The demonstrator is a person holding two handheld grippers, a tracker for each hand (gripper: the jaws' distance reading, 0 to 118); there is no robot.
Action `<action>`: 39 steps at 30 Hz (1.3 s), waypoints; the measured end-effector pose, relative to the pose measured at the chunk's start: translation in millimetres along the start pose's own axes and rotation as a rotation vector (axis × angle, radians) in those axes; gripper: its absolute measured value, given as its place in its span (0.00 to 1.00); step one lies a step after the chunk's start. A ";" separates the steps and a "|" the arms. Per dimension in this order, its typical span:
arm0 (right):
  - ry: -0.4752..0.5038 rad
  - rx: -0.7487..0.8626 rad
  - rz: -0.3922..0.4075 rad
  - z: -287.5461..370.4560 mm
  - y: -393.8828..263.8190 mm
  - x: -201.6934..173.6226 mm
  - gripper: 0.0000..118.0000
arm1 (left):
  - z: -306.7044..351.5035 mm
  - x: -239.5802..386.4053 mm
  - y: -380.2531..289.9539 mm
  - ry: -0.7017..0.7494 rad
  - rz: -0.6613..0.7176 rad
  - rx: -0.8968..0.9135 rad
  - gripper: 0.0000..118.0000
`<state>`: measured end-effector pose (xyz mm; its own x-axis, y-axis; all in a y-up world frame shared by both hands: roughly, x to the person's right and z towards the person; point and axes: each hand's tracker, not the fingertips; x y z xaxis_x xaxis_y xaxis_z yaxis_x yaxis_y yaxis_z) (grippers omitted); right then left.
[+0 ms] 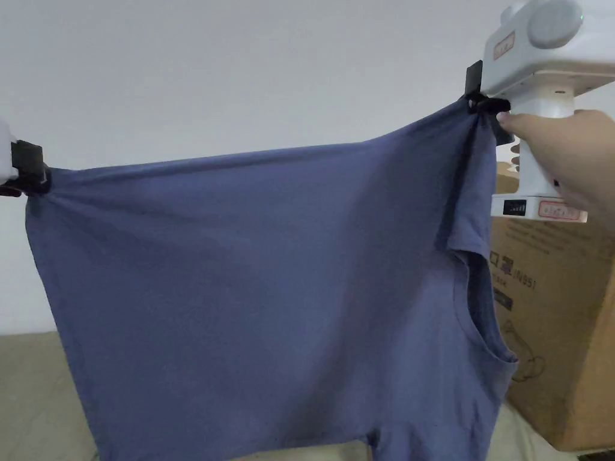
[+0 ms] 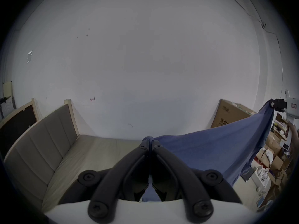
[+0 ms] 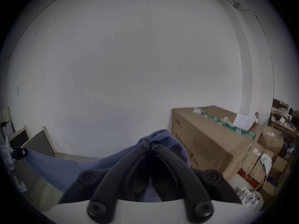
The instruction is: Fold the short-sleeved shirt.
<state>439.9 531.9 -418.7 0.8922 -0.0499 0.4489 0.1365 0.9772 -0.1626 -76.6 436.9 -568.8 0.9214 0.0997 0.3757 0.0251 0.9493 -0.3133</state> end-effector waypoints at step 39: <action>0.159 -0.984 -0.024 343.9 -565.5 149.0 0.00 | 299.5 -44.1 -493.0 0.000 0.142 -0.675 0.00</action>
<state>347.6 42.7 42.4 0.9220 -0.1648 0.3504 0.3871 0.3733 -0.8431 -245.8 53.8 -169.6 0.9335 0.2098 0.2909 0.1401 0.5333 -0.8343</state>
